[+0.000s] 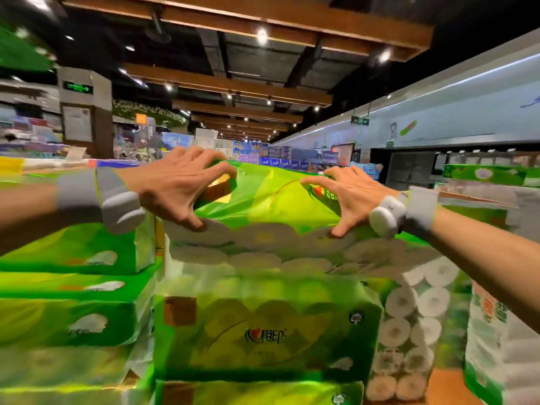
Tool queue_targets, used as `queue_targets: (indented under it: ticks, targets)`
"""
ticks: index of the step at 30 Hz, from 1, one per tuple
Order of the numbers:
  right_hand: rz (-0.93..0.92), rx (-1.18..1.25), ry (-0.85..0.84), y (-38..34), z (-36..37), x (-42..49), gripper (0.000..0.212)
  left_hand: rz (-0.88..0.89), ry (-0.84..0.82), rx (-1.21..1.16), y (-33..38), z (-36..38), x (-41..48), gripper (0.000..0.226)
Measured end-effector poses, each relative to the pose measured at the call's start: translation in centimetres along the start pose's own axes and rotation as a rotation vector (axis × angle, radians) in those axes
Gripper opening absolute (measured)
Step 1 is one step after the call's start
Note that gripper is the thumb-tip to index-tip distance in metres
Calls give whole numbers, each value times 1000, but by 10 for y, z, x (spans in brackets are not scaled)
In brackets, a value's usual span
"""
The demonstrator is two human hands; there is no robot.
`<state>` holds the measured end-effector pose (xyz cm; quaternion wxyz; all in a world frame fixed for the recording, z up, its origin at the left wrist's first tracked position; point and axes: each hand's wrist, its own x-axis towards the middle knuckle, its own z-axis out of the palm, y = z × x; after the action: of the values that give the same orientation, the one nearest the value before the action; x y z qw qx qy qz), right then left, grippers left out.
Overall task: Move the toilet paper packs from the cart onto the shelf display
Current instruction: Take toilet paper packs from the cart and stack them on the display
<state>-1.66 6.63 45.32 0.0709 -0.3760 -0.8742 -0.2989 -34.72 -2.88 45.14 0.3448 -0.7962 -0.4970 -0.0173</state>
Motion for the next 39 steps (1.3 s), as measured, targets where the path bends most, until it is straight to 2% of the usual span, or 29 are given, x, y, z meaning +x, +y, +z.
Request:
queue_targets:
  ticks: [5,9,16,24,29,33,39]
  targets:
    - [26,-63,64,-2,2,36,123,-84,123,103,-15,23,6,94]
    - [55,-119,106,-5,15,56,121,-118,159,162,-21,46,15,96]
    - [87,-82,44,-9,46,74,121,-111,107,138,-32,84,32,96]
    - [64,-46,74,1,55,93,119,-108,44,17,-61,93,49,94]
    - [67,42,50,9,54,102,117,-138,-32,-43,-74,95,59,108]
    - [57,68,70,4,62,97,117,-123,-5,-50,-71,103,53,104]
    - [41,54,118,-16,78,77,118,-98,73,61,-57,121,34,109]
